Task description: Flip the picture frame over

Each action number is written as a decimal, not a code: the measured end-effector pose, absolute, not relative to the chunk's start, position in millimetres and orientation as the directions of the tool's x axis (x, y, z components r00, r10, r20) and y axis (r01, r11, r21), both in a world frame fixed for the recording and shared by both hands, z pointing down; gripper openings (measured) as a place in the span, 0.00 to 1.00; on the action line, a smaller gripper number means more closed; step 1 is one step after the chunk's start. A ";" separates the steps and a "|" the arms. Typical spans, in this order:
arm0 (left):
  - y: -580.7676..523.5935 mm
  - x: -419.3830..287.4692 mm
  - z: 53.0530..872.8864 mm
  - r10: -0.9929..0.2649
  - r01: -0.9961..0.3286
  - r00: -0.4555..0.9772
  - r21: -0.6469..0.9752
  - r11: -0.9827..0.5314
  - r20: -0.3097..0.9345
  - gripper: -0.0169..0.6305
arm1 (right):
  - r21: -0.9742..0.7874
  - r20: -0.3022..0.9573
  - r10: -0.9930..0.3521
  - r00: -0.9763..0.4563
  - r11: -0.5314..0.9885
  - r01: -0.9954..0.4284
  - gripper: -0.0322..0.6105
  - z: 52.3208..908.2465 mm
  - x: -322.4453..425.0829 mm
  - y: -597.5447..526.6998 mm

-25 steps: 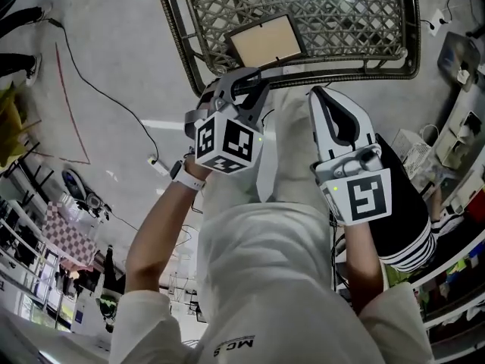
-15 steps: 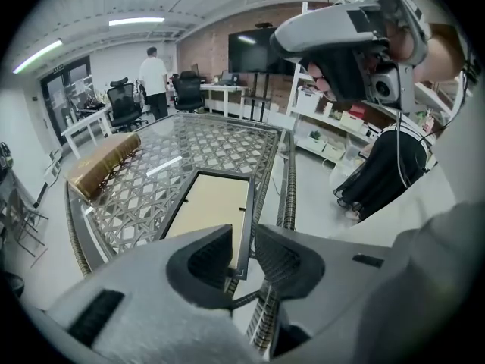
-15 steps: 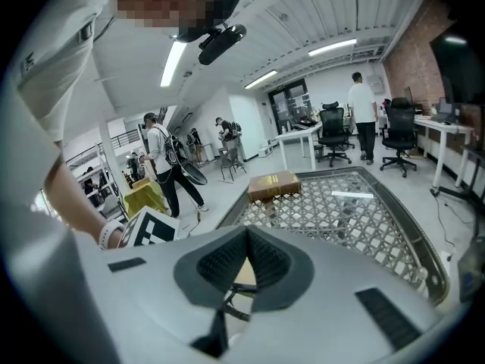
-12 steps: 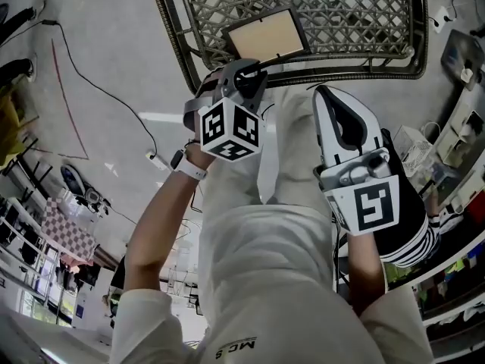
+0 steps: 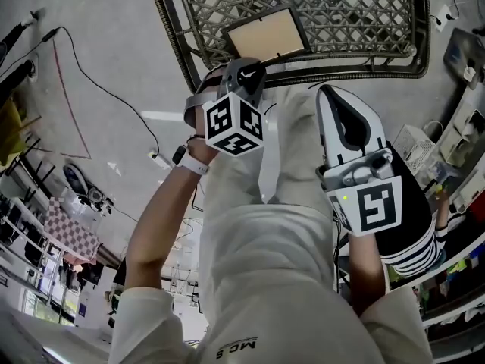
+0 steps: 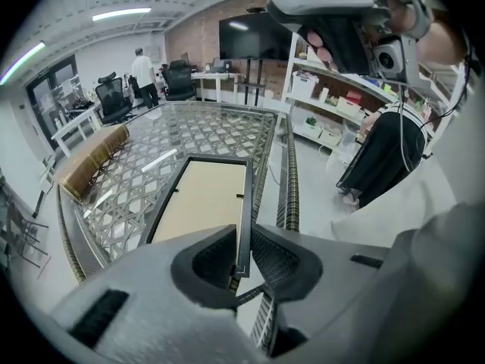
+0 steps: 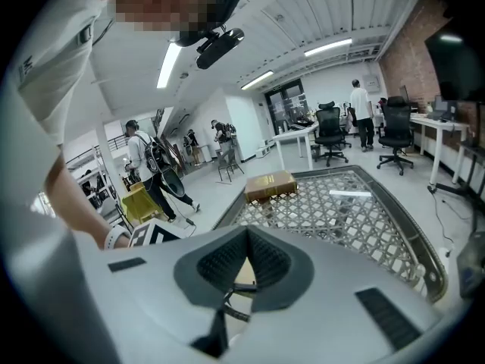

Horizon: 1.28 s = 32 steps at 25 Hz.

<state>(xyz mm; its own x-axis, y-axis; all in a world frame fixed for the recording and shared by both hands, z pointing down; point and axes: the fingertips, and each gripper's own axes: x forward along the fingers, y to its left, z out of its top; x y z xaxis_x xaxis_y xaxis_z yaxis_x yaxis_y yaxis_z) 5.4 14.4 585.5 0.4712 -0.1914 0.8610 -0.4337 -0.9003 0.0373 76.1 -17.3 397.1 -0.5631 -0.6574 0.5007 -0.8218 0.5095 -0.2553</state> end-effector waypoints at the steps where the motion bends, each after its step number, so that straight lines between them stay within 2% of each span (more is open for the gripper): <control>1: 14.4 5.9 585.4 -0.191 -0.431 0.472 0.036 -0.902 0.861 0.14 | -0.255 0.500 -0.658 -0.563 0.510 -0.822 0.08 397.1 76.3 -17.7; 12: 15.8 8.6 581.4 -0.183 -0.454 0.506 0.080 -0.887 0.843 0.11 | -0.253 0.499 -0.651 -0.571 0.521 -0.815 0.08 396.2 71.5 -14.0; 22: 11.0 14.0 565.2 -0.221 -0.539 0.562 0.150 -0.829 0.797 0.11 | -0.242 0.495 -0.649 -0.577 0.536 -0.809 0.08 393.7 68.1 -13.2; 32: 11.4 27.5 545.5 -0.220 -0.619 0.662 0.357 -0.700 0.716 0.11 | -0.230 0.495 -0.659 -0.566 0.530 -0.817 0.08 387.4 72.0 -15.9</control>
<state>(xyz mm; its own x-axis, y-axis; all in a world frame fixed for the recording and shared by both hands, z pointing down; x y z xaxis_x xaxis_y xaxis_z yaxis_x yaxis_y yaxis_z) 27.5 11.4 545.5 0.6621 -0.2203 0.7163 -0.6189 -0.6997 0.3570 72.0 -15.9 387.4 -0.5664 -0.6586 0.4954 -0.8166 0.5295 -0.2297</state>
